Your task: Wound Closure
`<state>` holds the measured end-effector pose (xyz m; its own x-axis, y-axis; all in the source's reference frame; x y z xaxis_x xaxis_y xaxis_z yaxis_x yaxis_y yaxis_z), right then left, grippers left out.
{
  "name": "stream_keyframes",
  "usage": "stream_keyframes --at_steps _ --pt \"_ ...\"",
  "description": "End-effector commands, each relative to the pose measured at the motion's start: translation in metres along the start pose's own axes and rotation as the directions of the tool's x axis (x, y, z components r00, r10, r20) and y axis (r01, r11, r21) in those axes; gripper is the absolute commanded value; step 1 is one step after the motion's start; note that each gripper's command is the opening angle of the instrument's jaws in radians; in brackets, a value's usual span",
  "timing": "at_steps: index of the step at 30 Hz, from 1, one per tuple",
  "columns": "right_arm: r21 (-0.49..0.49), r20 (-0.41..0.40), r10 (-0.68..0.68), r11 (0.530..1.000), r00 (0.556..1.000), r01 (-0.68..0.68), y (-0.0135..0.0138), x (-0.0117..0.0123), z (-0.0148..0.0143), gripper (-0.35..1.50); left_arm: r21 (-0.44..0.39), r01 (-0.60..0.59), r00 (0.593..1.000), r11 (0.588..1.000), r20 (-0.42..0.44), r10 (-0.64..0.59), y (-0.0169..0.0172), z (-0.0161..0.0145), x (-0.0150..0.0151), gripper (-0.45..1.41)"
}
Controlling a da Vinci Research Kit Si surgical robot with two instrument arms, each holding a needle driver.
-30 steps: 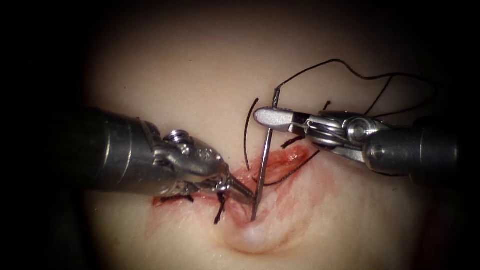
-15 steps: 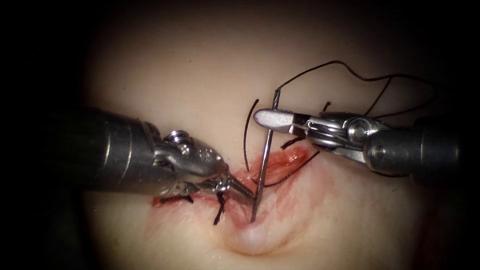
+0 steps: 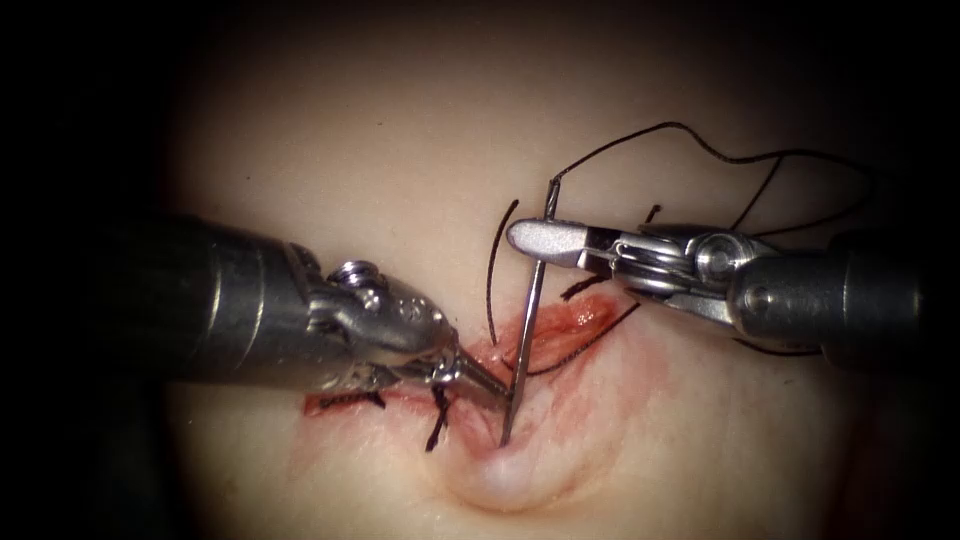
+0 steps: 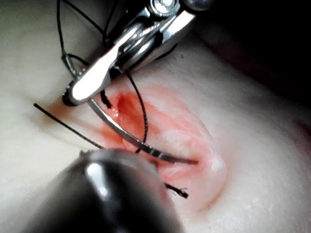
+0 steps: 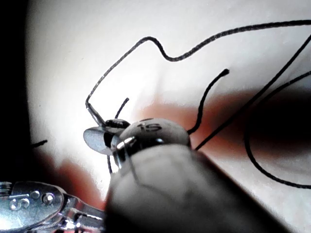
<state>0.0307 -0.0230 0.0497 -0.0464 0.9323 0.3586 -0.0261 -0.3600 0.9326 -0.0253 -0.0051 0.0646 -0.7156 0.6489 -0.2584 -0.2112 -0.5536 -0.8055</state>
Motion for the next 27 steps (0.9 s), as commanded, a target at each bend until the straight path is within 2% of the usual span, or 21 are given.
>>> stream_keyframes --at_steps 1,14,18,23,27 --pt "0.003 0.001 0.001 1.000 1.000 -0.001 0.0000 0.0000 0.0008 -0.35 0.000 0.000 1.000 1.000 0.000 0.000 -0.0002 0.0007 0.0001 -0.35" --pt "0.015 0.001 0.025 1.000 1.000 -0.025 0.0000 0.0002 0.0009 -0.35 -0.001 0.000 1.000 1.000 0.000 0.000 -0.0002 0.0007 0.0001 -0.35" --pt "0.011 -0.002 -0.104 0.994 0.995 0.104 0.0005 0.0014 0.0005 -0.35 0.000 -0.004 1.000 1.000 -0.004 0.004 -0.0002 0.0004 0.0003 -0.35" --pt "0.001 -0.026 -0.269 0.963 0.963 0.269 0.0010 0.0031 0.0002 -0.35 0.008 -0.018 1.000 1.000 -0.017 0.018 -0.0002 -0.0001 0.0008 -0.35" --pt "-0.005 -0.039 -0.329 0.944 0.943 0.329 0.0013 0.0042 -0.0002 -0.35 0.014 -0.028 0.999 1.000 -0.026 0.028 -0.0002 -0.0004 0.0010 -0.30"
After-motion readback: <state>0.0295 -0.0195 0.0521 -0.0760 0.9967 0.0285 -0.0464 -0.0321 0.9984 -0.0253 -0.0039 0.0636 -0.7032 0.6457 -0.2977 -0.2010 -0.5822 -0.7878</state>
